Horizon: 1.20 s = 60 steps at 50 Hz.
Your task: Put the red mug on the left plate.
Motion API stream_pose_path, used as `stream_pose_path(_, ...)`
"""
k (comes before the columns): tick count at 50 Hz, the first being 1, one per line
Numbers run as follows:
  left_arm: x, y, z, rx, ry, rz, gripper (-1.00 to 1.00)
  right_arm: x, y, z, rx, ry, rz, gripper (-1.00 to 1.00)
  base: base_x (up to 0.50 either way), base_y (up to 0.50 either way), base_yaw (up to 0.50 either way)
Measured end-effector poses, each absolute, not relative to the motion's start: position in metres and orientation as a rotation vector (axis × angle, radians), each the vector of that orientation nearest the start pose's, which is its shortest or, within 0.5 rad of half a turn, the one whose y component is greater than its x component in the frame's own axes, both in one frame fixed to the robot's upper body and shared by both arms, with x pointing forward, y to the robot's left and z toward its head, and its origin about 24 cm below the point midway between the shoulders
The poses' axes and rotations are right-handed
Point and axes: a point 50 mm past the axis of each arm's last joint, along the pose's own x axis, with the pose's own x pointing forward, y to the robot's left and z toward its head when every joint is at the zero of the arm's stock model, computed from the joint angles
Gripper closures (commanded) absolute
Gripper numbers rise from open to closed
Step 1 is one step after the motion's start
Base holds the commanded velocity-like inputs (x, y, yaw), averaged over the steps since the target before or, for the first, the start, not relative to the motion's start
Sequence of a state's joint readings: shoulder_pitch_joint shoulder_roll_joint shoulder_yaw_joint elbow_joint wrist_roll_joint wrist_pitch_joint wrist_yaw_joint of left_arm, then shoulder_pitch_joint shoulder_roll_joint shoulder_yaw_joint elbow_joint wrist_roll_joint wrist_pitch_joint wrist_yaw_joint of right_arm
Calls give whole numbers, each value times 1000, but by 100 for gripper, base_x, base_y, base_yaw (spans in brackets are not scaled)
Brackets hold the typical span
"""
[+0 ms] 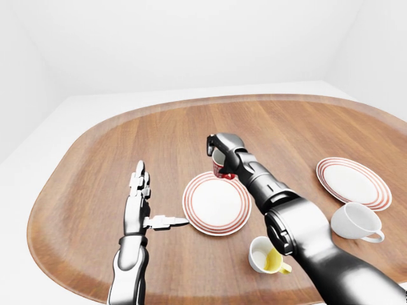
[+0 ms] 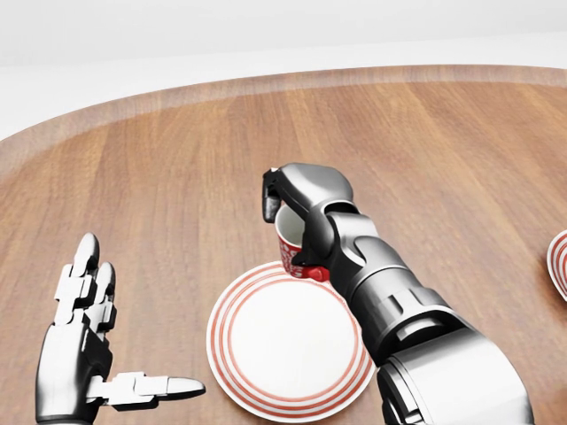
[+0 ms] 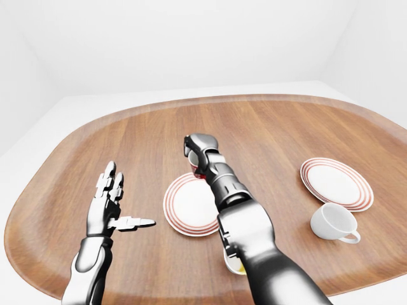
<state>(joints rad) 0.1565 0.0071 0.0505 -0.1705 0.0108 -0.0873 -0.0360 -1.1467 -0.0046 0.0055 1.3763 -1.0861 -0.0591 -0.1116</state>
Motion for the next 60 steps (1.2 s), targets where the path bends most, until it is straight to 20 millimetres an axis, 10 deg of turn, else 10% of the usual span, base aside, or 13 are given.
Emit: stream_pose_path(60,231,172,48,38,-81,64,-100,365,-61,26,-1179,165,381,100,0,0,0)
